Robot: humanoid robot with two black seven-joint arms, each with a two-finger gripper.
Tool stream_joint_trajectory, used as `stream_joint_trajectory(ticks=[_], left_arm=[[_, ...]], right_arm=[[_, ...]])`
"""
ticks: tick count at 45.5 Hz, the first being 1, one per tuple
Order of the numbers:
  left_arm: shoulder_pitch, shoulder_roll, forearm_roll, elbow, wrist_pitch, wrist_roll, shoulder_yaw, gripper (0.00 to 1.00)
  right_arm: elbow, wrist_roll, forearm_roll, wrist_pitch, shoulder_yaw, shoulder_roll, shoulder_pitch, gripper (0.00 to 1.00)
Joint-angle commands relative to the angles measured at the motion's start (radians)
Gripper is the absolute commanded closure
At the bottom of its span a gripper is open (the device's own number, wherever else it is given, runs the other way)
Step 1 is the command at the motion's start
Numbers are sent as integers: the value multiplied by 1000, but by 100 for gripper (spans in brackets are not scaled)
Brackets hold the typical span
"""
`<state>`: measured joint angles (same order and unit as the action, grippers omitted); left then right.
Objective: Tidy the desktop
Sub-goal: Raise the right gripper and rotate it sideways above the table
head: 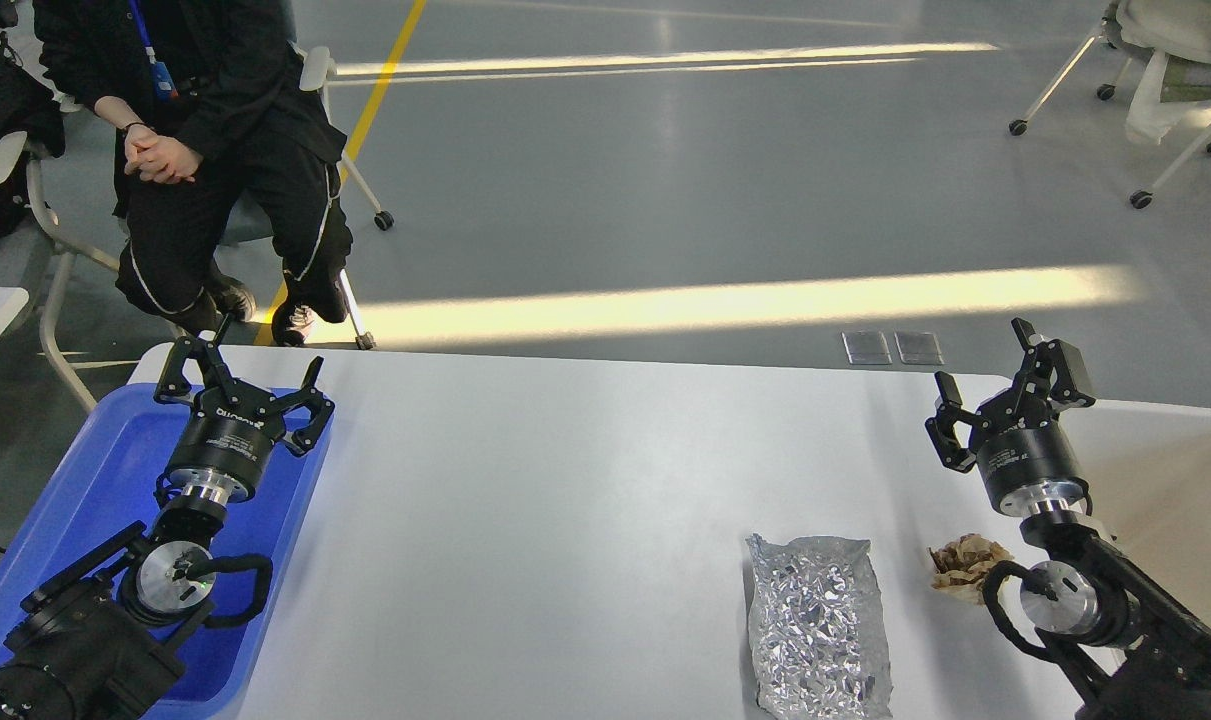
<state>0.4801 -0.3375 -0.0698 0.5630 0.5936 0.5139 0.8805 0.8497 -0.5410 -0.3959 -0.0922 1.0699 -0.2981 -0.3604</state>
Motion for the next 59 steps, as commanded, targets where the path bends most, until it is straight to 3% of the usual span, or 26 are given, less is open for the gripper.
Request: stream_joint_trajectory(ticks=[1,35,47,59], left_arm=[[0,0,1,0,0,0,0,0],[0,0,1,0,0,0,0,0],[2,0,1,0,3,-2,-2,0],[2,-2,-1,0,21,-2,-2,0]], right_arm=[[9,-2,-3,-1,-4,-21,15,0],[66,7,-92,11,-139,-70,-43,0],[302,151,-297,19,-260,-263,-68,0],[385,318,-316,19,-350,-424,-133,0]])
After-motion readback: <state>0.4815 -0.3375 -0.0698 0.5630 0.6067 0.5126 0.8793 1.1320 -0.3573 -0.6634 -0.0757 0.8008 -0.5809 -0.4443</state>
